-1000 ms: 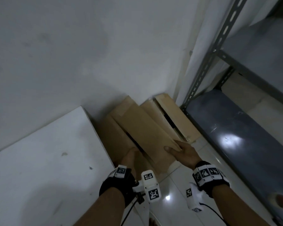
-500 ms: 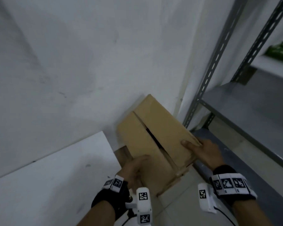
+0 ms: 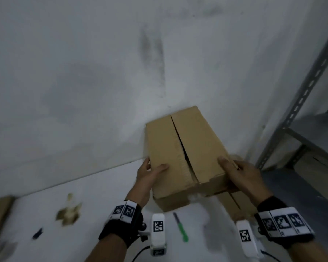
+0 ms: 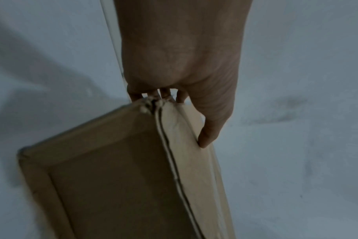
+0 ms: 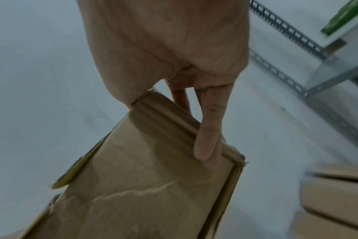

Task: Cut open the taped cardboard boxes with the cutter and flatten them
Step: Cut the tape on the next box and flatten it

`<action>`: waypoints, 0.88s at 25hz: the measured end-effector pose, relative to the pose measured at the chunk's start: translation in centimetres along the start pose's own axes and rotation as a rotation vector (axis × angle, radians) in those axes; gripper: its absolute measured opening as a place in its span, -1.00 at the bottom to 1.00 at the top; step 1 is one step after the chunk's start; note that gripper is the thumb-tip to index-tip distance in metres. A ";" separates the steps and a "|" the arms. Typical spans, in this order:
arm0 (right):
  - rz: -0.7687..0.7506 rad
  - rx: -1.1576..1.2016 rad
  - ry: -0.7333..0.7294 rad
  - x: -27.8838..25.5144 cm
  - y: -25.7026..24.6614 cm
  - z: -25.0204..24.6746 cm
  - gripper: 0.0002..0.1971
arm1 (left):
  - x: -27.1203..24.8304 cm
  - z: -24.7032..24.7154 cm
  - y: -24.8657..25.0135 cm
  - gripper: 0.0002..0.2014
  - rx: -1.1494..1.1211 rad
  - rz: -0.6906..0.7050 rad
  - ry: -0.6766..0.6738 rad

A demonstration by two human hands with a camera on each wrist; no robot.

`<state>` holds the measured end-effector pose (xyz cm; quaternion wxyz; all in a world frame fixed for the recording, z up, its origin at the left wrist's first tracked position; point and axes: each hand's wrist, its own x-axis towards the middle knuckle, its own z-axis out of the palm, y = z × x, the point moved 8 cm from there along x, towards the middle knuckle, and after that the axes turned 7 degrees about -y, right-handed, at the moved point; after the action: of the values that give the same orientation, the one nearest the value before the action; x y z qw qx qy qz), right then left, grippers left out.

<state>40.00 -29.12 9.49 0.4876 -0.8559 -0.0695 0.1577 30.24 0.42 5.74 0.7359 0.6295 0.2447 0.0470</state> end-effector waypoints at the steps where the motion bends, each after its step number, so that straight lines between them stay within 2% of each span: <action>1: -0.002 0.025 -0.043 -0.5 -0.6 2.5 -0.33 | -1.0 -2.7 0.0 -0.41 0.005 0.004 0.033; 4: 0.032 0.061 -0.201 -2.2 -1.5 11.3 -0.35 | -4.8 -10.9 -0.9 -0.45 0.050 -0.017 0.135; 8: 0.079 0.068 -0.301 -4.5 -1.3 20.5 -0.55 | -9.3 -19.5 -3.7 -0.39 0.118 -0.065 0.220; 12: 0.150 0.017 -0.430 -7.0 -0.1 27.1 -0.42 | -13.0 -24.7 -7.5 -0.41 0.128 -0.132 0.222; 18: 0.229 -0.056 -0.501 -10.2 3.8 31.0 -0.43 | -15.4 -26.5 -12.4 -0.45 0.167 -0.169 0.168; 20: 0.221 -0.131 -0.511 -10.6 4.2 31.1 -0.41 | -15.7 -26.6 -13.8 -0.29 0.174 -0.195 0.180; 22: 0.129 -0.225 -0.457 -10.2 3.5 30.6 -0.36 | -15.9 -27.0 -14.7 -0.08 0.189 -0.235 0.261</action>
<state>19.95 -8.82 -5.95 0.3501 -0.8495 -0.1401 0.3689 1.52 15.84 -5.82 0.6359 0.6517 0.4130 0.0188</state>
